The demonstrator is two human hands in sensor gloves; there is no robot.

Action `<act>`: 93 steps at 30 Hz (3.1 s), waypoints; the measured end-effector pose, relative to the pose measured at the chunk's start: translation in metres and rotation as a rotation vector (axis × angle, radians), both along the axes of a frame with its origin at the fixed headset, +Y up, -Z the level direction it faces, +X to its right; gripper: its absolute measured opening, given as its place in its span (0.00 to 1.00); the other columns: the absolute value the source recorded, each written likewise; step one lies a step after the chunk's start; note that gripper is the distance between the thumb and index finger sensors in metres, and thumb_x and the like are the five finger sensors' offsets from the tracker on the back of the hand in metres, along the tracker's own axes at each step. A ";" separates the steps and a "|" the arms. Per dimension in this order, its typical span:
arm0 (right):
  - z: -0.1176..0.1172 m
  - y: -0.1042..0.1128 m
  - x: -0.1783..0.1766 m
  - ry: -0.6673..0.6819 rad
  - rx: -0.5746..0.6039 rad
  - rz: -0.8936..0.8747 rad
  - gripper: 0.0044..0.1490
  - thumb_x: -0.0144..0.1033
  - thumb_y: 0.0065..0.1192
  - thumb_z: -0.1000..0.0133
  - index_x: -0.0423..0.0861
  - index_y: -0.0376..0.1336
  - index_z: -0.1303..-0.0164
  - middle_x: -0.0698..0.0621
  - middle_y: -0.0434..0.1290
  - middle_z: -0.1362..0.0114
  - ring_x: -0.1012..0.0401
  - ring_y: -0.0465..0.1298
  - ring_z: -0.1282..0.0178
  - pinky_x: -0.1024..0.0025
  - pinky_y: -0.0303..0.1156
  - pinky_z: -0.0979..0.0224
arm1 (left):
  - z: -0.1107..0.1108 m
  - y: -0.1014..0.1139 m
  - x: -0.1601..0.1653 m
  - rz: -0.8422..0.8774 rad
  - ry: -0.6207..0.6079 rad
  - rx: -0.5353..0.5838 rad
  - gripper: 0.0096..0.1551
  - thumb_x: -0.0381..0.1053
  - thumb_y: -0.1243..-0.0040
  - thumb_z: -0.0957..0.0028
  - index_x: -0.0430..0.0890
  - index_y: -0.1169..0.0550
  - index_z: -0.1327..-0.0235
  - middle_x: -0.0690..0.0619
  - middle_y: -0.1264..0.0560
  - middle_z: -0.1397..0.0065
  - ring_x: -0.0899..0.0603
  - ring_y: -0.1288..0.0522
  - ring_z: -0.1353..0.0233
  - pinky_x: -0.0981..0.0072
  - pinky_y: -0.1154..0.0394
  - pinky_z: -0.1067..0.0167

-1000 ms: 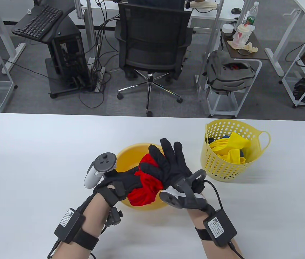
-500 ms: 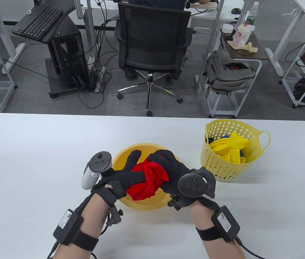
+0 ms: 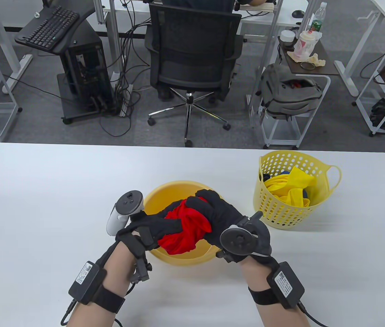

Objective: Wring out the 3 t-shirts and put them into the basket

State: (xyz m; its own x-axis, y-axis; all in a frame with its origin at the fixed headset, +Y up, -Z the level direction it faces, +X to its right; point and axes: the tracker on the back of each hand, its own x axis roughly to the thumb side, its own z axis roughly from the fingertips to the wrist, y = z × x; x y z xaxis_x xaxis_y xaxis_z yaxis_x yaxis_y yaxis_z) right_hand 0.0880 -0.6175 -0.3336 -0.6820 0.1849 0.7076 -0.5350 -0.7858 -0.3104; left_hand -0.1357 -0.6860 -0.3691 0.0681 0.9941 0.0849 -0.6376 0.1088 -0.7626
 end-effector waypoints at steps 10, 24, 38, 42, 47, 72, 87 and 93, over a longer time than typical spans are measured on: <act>0.005 0.003 0.001 -0.070 0.100 0.010 0.60 0.43 0.87 0.51 0.66 0.46 0.21 0.46 0.64 0.22 0.48 0.82 0.46 0.61 0.85 0.47 | -0.002 -0.018 0.008 0.043 -0.019 -0.036 0.63 0.88 0.35 0.45 0.37 0.28 0.22 0.30 0.36 0.16 0.27 0.28 0.26 0.47 0.21 0.37; 0.004 0.001 0.002 -0.255 0.272 0.134 0.58 0.42 0.85 0.48 0.62 0.45 0.21 0.45 0.66 0.25 0.49 0.84 0.50 0.66 0.86 0.52 | 0.012 0.020 0.013 -0.042 0.101 0.228 0.86 0.80 0.25 0.57 0.45 0.65 0.12 0.28 0.42 0.16 0.43 0.17 0.43 0.67 0.14 0.49; -0.022 -0.027 -0.011 -0.232 -0.095 0.096 0.58 0.29 0.88 0.51 0.59 0.48 0.22 0.37 0.67 0.31 0.48 0.83 0.61 0.76 0.85 0.67 | 0.041 0.033 0.044 -0.958 0.569 1.013 0.77 0.73 0.21 0.51 0.30 0.52 0.17 0.35 0.28 0.26 0.44 0.14 0.49 0.64 0.12 0.55; -0.028 -0.043 -0.018 -0.275 -0.178 0.088 0.58 0.28 0.87 0.51 0.57 0.48 0.22 0.36 0.68 0.34 0.50 0.82 0.67 0.78 0.81 0.72 | 0.036 0.019 0.045 -1.049 0.583 1.041 0.76 0.74 0.21 0.51 0.31 0.51 0.16 0.35 0.28 0.26 0.44 0.14 0.50 0.64 0.12 0.56; -0.028 -0.041 -0.019 -0.327 -0.188 0.146 0.57 0.28 0.87 0.51 0.55 0.49 0.23 0.36 0.69 0.36 0.53 0.81 0.71 0.79 0.80 0.75 | 0.037 0.013 0.054 -1.098 0.616 1.075 0.76 0.74 0.23 0.49 0.30 0.52 0.17 0.34 0.28 0.27 0.44 0.14 0.50 0.64 0.12 0.57; -0.026 -0.022 -0.005 -0.240 -0.299 0.036 0.57 0.29 0.87 0.51 0.56 0.50 0.21 0.36 0.69 0.34 0.52 0.81 0.69 0.78 0.81 0.73 | 0.043 0.039 0.040 -0.933 0.533 0.951 0.76 0.78 0.28 0.48 0.31 0.53 0.15 0.33 0.28 0.26 0.41 0.14 0.46 0.59 0.12 0.54; -0.037 0.011 0.203 -0.808 -0.111 -0.699 0.60 0.27 0.82 0.46 0.49 0.41 0.17 0.26 0.59 0.27 0.43 0.79 0.60 0.68 0.82 0.64 | 0.044 0.050 0.024 -0.788 0.567 0.980 0.62 0.80 0.52 0.36 0.43 0.60 0.11 0.30 0.49 0.10 0.27 0.33 0.20 0.35 0.29 0.29; -0.067 -0.021 0.200 -0.899 -0.208 -0.102 0.48 0.41 0.70 0.38 0.47 0.48 0.12 0.23 0.47 0.14 0.19 0.55 0.26 0.23 0.57 0.29 | 0.040 0.044 0.028 -0.843 0.562 0.976 0.60 0.79 0.52 0.35 0.43 0.59 0.11 0.30 0.49 0.10 0.27 0.33 0.20 0.36 0.29 0.30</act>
State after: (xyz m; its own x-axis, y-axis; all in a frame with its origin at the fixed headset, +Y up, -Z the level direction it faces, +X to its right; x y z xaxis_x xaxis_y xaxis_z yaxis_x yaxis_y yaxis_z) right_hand 0.2878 -0.6390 -0.4010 -0.9318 0.3378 -0.1331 -0.2312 -0.8347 -0.4999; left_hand -0.1074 -0.6418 -0.3296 0.8607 0.1954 0.4701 -0.3066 0.9361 0.1722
